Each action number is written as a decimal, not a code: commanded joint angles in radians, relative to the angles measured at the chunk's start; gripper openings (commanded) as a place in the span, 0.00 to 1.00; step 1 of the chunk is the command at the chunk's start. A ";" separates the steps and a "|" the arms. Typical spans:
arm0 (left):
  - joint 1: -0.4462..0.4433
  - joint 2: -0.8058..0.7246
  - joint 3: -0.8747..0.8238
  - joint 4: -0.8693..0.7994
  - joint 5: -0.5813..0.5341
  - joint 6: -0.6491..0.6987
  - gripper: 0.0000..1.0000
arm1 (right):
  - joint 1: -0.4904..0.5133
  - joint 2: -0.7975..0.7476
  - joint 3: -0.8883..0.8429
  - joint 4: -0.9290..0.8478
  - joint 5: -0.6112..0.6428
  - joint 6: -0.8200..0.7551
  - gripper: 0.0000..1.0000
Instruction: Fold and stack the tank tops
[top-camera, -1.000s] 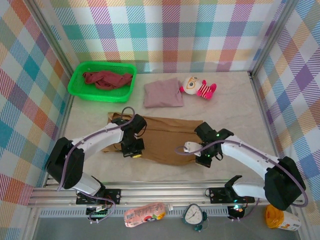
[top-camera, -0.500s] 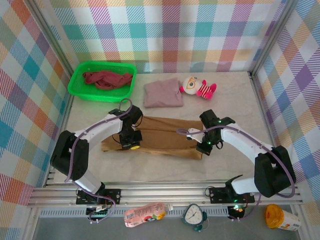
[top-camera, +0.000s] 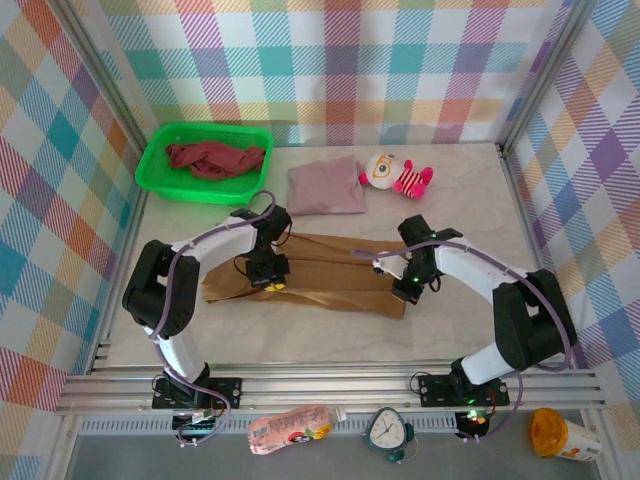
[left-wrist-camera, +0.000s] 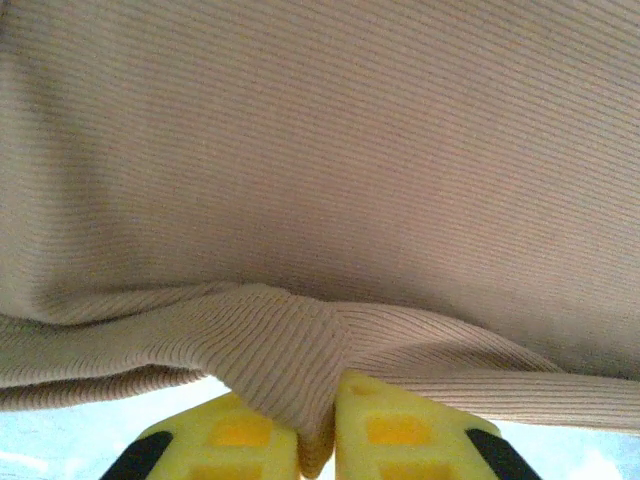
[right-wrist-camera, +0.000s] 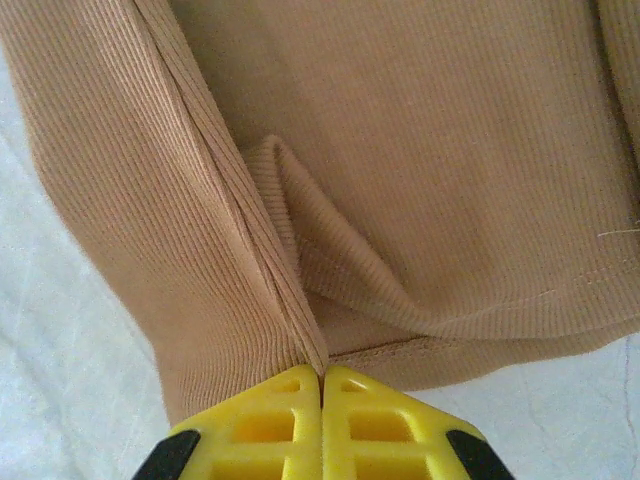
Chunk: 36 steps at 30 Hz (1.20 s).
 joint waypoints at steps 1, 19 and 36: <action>0.011 0.016 0.028 -0.001 -0.035 0.015 0.17 | -0.009 0.022 0.026 0.042 0.026 0.026 0.03; 0.102 -0.246 -0.129 -0.126 -0.085 -0.008 0.52 | -0.022 0.082 0.012 0.042 0.243 0.141 0.25; 0.389 -0.326 -0.406 0.020 -0.199 0.015 0.51 | -0.001 -0.099 0.002 0.030 0.227 0.183 0.43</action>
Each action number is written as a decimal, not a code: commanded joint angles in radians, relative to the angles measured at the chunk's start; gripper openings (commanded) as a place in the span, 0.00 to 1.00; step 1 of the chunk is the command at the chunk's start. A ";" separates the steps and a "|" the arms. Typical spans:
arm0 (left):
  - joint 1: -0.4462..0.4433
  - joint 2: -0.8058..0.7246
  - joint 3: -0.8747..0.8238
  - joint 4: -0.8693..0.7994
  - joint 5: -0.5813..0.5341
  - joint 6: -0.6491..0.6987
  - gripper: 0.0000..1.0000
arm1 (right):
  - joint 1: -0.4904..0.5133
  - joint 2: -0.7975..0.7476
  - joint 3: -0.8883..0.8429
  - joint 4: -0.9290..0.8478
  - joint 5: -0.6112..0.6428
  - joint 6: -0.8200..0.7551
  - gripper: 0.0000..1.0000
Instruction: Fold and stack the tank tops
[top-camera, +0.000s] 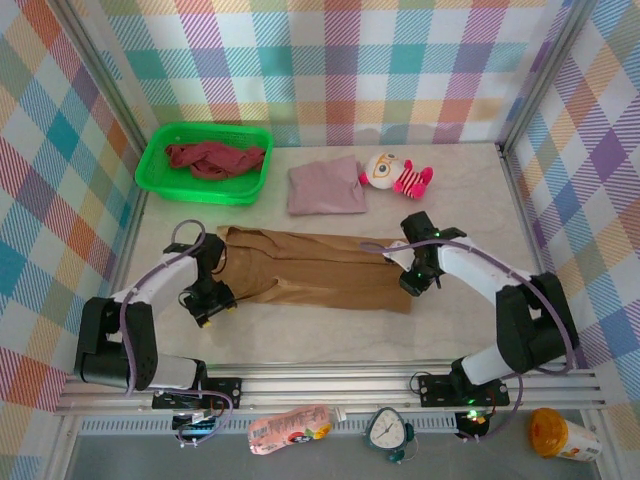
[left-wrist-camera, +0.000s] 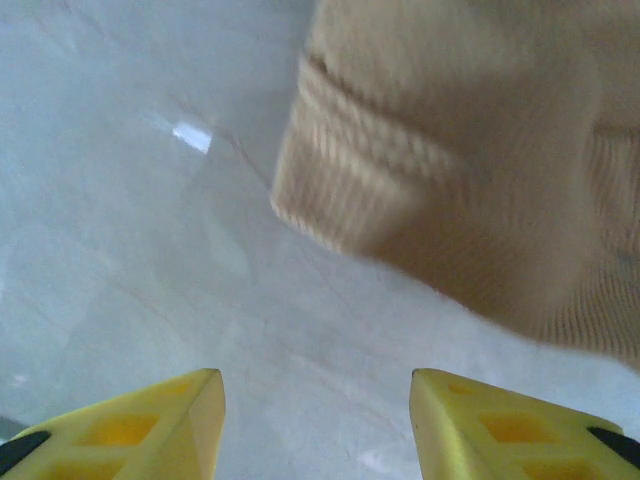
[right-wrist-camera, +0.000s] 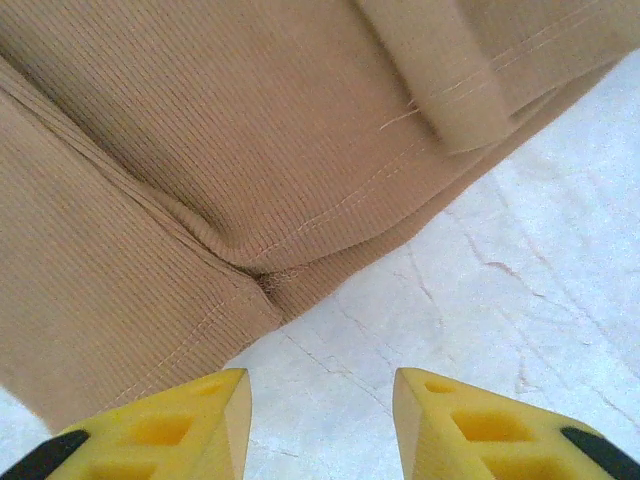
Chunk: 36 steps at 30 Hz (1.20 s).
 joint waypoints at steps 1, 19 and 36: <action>0.025 0.062 0.032 0.041 -0.059 0.054 0.51 | 0.017 -0.066 -0.010 0.001 -0.064 0.030 0.44; 0.083 0.241 0.239 0.000 -0.122 0.245 0.48 | 0.060 -0.098 -0.101 0.043 -0.129 0.111 0.46; 0.098 0.475 0.345 -0.017 -0.139 0.330 0.53 | 0.070 -0.077 -0.072 0.068 -0.163 0.244 0.48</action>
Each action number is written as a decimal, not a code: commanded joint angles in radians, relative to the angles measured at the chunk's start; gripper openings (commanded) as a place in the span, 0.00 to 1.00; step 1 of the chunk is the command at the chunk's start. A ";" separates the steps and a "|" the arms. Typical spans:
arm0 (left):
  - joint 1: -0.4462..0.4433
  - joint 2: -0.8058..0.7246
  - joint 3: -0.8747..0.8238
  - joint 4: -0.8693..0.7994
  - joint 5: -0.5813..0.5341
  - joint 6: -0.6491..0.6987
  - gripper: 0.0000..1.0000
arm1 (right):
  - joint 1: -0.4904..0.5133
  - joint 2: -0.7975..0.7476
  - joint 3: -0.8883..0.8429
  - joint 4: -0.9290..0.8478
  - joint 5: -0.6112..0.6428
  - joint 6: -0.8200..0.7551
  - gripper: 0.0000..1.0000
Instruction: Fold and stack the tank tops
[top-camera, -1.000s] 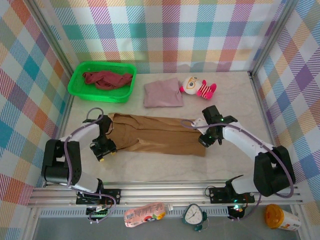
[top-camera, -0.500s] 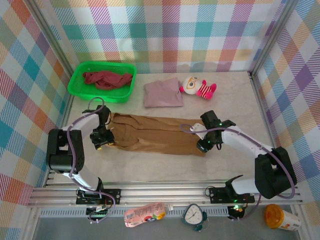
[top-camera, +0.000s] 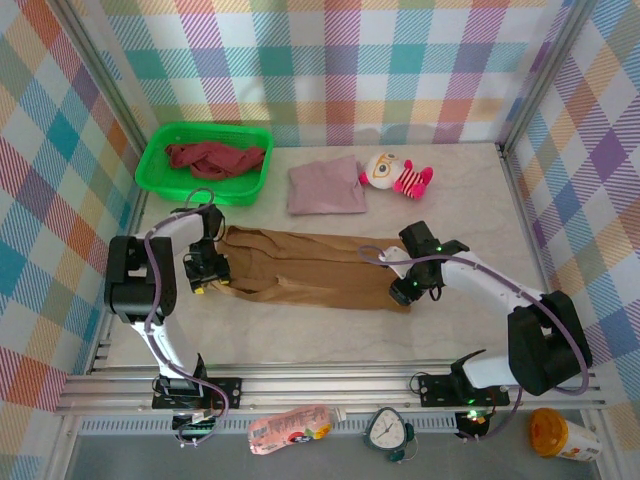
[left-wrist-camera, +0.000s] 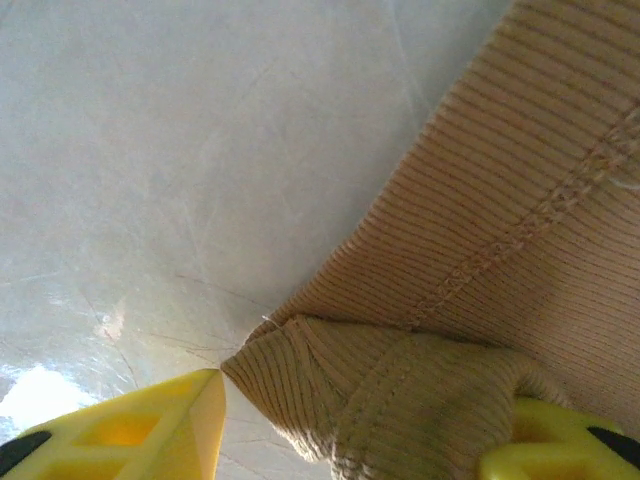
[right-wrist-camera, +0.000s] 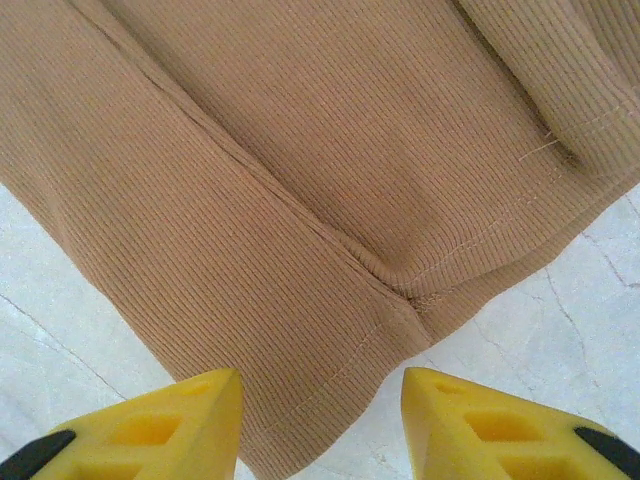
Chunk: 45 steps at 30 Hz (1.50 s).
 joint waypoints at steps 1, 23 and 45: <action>0.014 0.063 -0.001 -0.001 -0.041 0.033 0.53 | 0.002 0.015 0.025 0.023 -0.017 0.109 0.49; -0.131 -0.315 0.115 -0.041 0.273 -0.061 0.70 | -0.260 0.213 0.251 0.134 -0.124 0.485 0.56; -0.938 0.169 0.476 0.420 0.369 -0.213 0.66 | -0.298 0.609 0.552 -0.024 -0.215 0.364 0.44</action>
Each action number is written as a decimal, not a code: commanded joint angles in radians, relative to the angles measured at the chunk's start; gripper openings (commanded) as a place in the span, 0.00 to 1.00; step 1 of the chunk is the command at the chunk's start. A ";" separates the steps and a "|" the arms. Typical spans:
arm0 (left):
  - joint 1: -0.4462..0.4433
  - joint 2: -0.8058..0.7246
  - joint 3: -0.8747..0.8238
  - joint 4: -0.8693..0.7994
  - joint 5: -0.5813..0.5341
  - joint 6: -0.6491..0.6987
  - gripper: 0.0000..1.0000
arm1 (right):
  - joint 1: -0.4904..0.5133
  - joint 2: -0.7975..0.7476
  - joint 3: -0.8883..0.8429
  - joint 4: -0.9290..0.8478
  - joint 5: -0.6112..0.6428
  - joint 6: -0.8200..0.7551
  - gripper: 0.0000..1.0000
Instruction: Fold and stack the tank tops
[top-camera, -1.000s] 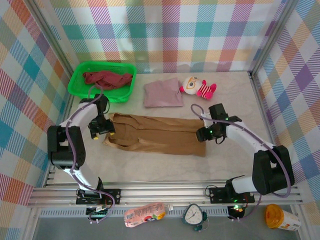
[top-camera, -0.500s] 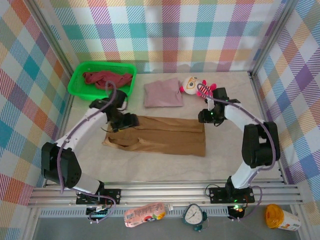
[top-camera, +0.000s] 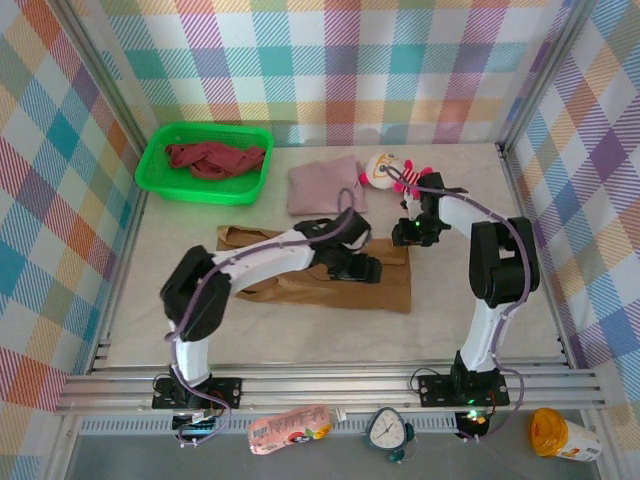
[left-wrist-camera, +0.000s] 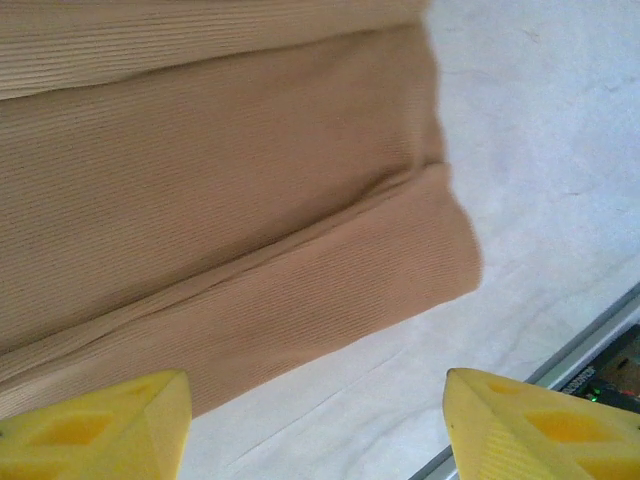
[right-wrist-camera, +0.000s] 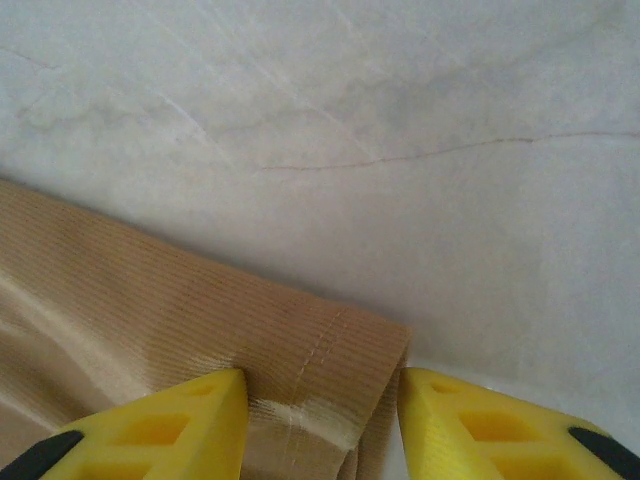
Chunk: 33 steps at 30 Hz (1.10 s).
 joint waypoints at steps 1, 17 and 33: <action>-0.065 0.080 0.115 0.018 0.024 0.038 0.65 | -0.009 0.039 0.034 -0.034 -0.035 -0.036 0.42; -0.217 0.428 0.447 -0.197 -0.187 0.217 0.49 | -0.010 0.024 -0.040 -0.008 -0.131 -0.048 0.24; -0.286 0.572 0.555 -0.454 -0.322 0.303 0.09 | -0.018 -0.064 -0.090 0.036 -0.086 -0.018 0.04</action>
